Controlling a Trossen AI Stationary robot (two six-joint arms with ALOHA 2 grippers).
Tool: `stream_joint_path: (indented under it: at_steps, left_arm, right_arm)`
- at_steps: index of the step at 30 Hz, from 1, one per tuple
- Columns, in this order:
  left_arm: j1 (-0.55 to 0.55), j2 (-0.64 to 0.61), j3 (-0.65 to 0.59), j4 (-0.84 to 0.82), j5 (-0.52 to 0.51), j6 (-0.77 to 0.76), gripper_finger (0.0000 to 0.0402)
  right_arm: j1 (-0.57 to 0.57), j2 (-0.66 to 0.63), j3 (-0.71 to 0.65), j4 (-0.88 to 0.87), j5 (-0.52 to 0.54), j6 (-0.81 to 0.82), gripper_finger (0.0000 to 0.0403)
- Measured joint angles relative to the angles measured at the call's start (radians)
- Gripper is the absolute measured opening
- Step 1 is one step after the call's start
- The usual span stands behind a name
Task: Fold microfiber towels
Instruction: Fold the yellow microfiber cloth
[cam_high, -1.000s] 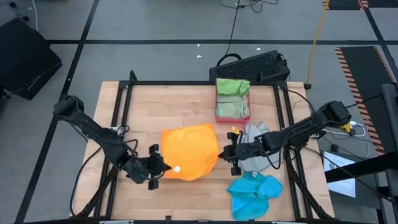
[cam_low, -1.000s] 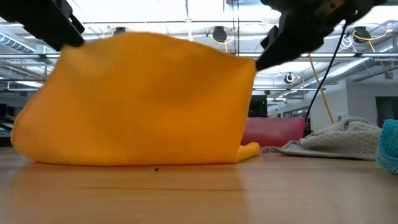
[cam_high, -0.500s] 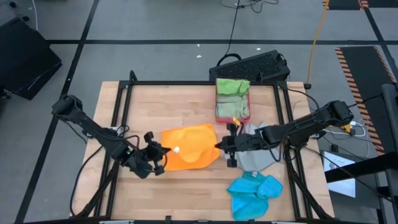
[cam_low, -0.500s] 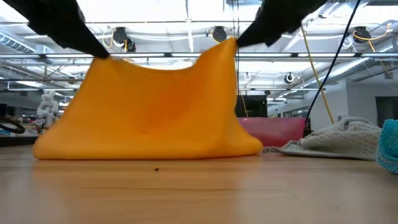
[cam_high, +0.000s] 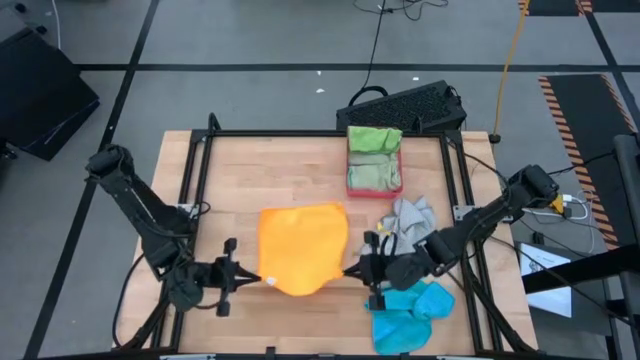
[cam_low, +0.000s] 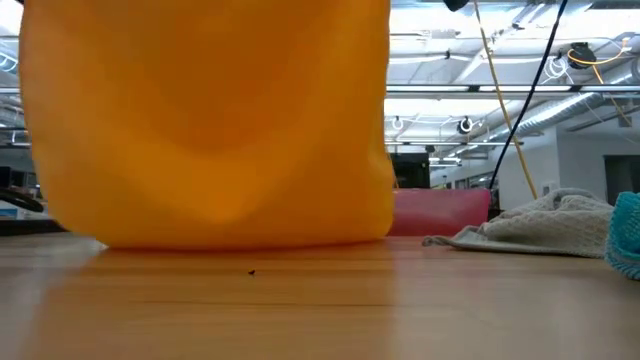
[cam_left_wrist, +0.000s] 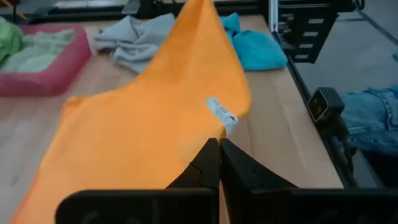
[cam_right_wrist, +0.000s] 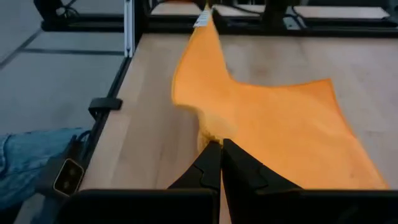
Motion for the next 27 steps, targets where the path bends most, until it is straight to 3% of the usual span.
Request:
stream_joint_path:
  at_steps: [9, 14, 20, 27]
  left_arm:
    - [0.072, 0.029, 0.0, -0.207, -0.05, -0.174, 0.0003]
    - [0.168, 0.071, -0.001, -0.26, -0.1, -0.185, 0.0007]
    - [0.311, 0.138, -0.001, -0.272, -0.09, -0.143, 0.0005]
    - [0.44, 0.166, -0.001, -0.464, -0.085, -0.223, 0.0004]
  right_arm:
    - [-0.084, 0.049, 0.013, -0.171, 0.003, 0.046, 0.0]
    - [-0.182, 0.048, -0.035, -0.199, -0.011, 0.016, 0.0]
    - [-0.311, 0.049, -0.097, -0.209, -0.035, -0.045, 0.0]
    - [-0.392, 0.039, -0.07, -0.275, -0.11, -0.093, 0.0]
